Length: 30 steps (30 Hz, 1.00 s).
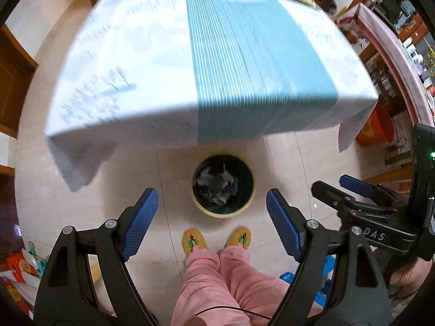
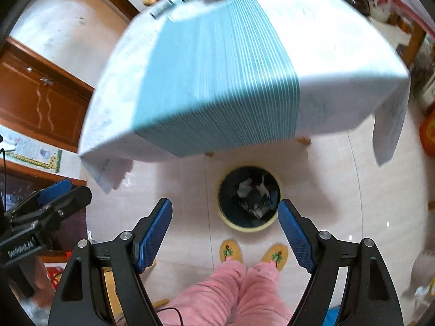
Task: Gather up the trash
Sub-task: 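Raise both open tools back toward the table, then grasp the green snack wrapper with the left tool while the right tool grasps the tan pulp cup holder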
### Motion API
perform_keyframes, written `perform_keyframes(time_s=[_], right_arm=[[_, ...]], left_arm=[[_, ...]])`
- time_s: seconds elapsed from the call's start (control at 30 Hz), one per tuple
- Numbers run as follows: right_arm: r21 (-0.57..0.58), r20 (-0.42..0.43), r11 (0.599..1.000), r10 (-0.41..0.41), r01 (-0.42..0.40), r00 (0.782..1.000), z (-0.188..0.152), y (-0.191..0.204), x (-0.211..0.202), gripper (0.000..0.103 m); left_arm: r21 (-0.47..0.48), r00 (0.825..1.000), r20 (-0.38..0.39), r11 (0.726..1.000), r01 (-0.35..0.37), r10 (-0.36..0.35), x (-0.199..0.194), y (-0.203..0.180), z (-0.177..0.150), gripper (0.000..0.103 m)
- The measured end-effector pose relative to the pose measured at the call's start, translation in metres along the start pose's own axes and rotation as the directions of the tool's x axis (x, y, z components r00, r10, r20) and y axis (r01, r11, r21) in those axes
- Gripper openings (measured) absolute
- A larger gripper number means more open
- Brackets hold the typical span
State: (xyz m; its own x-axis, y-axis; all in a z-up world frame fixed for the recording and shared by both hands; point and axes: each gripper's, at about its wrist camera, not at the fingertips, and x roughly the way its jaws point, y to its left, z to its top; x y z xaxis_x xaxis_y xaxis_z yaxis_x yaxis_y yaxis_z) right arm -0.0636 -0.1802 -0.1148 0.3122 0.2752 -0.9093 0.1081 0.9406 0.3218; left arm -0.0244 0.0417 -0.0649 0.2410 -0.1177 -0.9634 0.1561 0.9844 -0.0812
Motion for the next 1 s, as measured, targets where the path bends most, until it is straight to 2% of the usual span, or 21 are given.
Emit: perform_keyframes(time_s=[0.23, 0.5, 0.67, 0.87, 1.0], right_arm=[[-0.070, 0.132, 0.997, 0.033, -0.024, 0.991, 0.035, 0.013, -0.062, 0.081], [-0.140, 0.221, 0.990, 0.048, -0.017, 0.974, 0.076, 0.024, -0.101, 0.081], [-0.157, 0.264, 0.988, 0.047, -0.005, 0.963, 0.112, 0.035, -0.110, 0.081], [-0.183, 0.321, 0.982, 0.020, 0.042, 0.947, 0.170, 0.050, -0.112, 0.081], [-0.166, 0.355, 0.982, -0.022, 0.087, 0.934, 0.224, 0.060, -0.097, 0.081]], left_arm=[[-0.041, 0.993, 0.115, 0.999, -0.034, 0.038, -0.074, 0.006, 0.016, 0.080], [-0.061, 0.966, 0.245, 0.995, -0.076, 0.089, -0.145, 0.014, 0.044, 0.080], [-0.041, 0.948, 0.297, 0.994, -0.106, 0.113, -0.164, 0.009, 0.066, 0.080], [-0.007, 0.920, 0.353, 0.983, -0.181, 0.172, -0.180, 0.006, 0.111, 0.080], [0.032, 0.923, 0.355, 0.985, -0.167, 0.145, -0.179, 0.018, 0.158, 0.080]])
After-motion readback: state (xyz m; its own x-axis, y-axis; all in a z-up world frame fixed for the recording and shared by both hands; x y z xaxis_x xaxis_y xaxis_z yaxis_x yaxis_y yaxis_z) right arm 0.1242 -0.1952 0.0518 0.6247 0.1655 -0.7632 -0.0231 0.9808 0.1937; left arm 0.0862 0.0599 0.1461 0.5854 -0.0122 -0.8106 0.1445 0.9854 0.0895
